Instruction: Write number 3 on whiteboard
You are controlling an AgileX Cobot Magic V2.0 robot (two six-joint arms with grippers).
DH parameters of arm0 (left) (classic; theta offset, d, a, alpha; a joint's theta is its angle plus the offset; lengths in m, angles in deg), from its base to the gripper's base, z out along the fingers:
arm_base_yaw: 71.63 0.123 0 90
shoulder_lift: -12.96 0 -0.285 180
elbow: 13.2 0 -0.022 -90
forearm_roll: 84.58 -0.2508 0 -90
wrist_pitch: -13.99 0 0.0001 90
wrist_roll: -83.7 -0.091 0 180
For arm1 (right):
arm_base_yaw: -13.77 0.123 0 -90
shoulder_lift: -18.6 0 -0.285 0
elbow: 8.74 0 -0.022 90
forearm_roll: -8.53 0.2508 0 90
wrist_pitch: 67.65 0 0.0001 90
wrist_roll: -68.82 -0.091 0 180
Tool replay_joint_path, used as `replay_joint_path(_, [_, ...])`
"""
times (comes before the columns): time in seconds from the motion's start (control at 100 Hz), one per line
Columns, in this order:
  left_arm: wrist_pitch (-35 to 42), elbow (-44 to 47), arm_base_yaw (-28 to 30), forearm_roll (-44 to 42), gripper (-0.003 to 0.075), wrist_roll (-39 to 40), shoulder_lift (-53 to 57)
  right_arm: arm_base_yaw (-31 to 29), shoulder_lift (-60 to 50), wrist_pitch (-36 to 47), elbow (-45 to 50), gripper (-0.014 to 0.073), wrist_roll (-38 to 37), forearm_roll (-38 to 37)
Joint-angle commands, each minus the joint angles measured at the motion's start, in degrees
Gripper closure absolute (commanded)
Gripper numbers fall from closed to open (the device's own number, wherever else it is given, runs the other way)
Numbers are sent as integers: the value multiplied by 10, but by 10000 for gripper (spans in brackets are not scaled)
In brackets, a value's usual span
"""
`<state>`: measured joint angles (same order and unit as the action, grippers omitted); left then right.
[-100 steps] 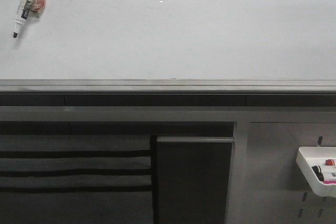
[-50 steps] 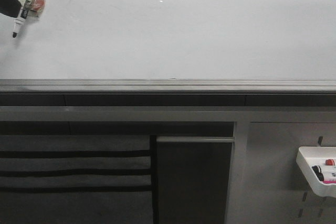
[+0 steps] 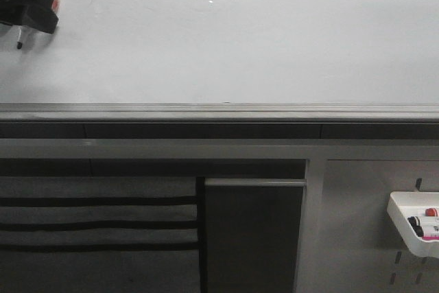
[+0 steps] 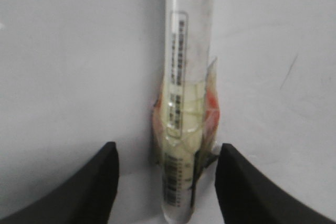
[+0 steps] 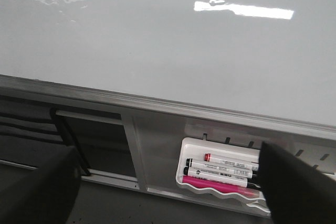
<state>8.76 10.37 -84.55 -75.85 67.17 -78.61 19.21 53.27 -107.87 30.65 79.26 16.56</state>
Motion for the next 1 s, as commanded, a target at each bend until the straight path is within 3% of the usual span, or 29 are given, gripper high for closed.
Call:
replay_joint_path(0.0, [52, -20, -5, 1, 435, 0, 14, -5, 8, 36, -19, -21, 5, 4])
replay_joint_path(0.33, [25, -20, -5, 1, 678, 0, 16, -5, 8, 31, -19, -21, 5, 8])
replay_joint_path(0.45, [-41, -30, -5, 1, 739, 0, 31, -5, 11, -2, -27, -21, 5, 51])
replay_joint_path(0.61, [-192, -68, -12, 0, 738, -52, 66, -5, 43, -97, -65, -21, 32, 117])
replay_joint_path(0.73, [-320, -100, -37, 23, 738, -140, 94, -5, 82, -147, -100, -20, 111, 198])
replay_joint_path(0.83, [-431, -117, -67, 86, 738, -243, 110, -5, 122, -185, -121, -20, 237, 275])
replay_joint_path(0.91, [-487, -119, -100, 153, 738, -311, 120, -5, 158, -223, -137, -20, 333, 325])
replay_joint_path(0.99, [-532, -120, -133, 189, 738, -350, 124, 2, 188, -244, -153, -20, 373, 357])
